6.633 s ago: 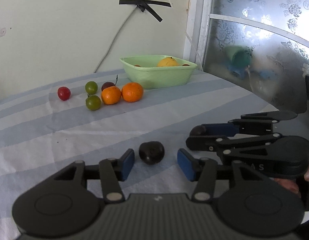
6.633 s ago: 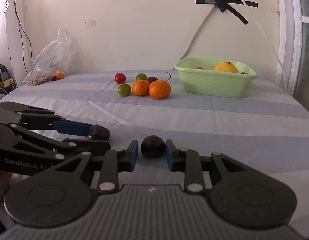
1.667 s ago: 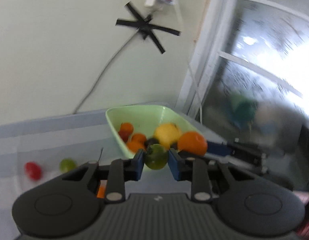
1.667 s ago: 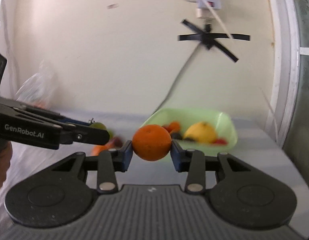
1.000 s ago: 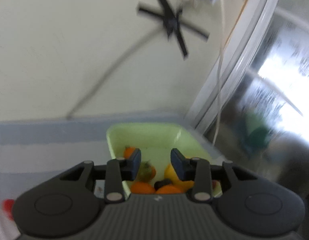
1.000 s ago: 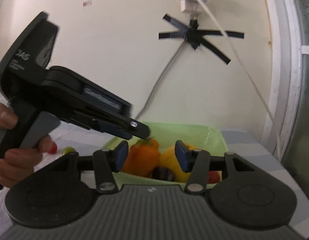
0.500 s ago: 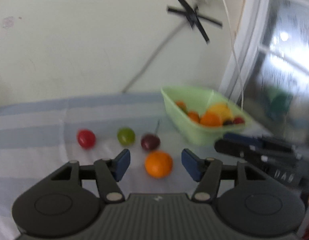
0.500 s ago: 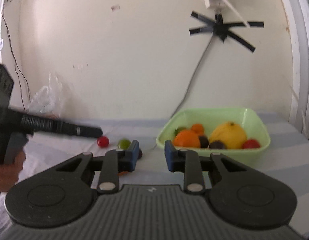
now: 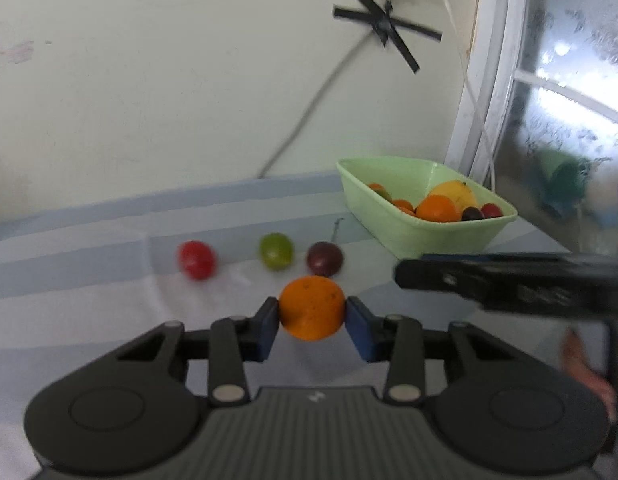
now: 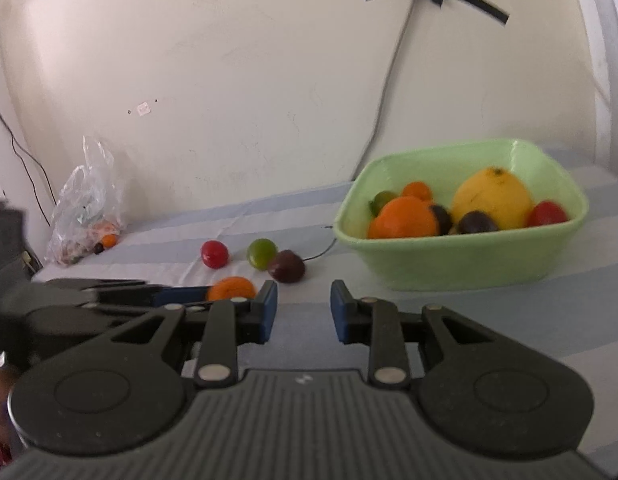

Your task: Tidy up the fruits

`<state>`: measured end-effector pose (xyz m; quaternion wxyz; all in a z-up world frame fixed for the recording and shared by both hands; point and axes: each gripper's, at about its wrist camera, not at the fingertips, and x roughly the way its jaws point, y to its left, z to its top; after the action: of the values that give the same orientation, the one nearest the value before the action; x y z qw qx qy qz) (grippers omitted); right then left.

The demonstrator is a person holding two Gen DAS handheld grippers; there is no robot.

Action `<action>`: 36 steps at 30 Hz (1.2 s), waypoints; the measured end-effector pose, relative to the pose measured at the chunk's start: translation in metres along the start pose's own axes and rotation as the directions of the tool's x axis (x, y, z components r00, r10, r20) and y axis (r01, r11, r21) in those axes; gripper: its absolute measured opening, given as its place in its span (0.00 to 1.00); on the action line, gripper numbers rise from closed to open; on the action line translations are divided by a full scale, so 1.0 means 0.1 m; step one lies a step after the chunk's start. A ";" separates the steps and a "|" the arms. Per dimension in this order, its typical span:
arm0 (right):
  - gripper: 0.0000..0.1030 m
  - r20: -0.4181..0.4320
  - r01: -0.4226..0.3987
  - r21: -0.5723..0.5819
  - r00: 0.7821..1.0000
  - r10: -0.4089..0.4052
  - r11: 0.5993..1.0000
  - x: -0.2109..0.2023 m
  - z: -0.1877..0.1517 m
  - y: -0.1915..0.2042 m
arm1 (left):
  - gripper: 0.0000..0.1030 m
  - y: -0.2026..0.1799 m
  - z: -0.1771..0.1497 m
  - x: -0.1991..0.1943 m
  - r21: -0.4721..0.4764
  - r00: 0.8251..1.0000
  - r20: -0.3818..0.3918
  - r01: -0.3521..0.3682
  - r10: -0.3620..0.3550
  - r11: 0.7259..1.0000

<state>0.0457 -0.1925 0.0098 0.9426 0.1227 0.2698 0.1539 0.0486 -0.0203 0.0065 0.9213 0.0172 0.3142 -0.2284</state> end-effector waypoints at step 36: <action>0.32 -0.065 0.107 -0.147 0.991 -0.117 0.983 -0.26 -0.54 0.59 | 0.36 0.21 -0.38 -0.29 0.013 0.998 0.009 0.056 -0.056 0.998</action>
<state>-0.0181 -0.1391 -0.0036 0.9455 0.0337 0.2992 0.1240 0.0155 0.0166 -0.0093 0.9159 0.0133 0.3086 -0.2563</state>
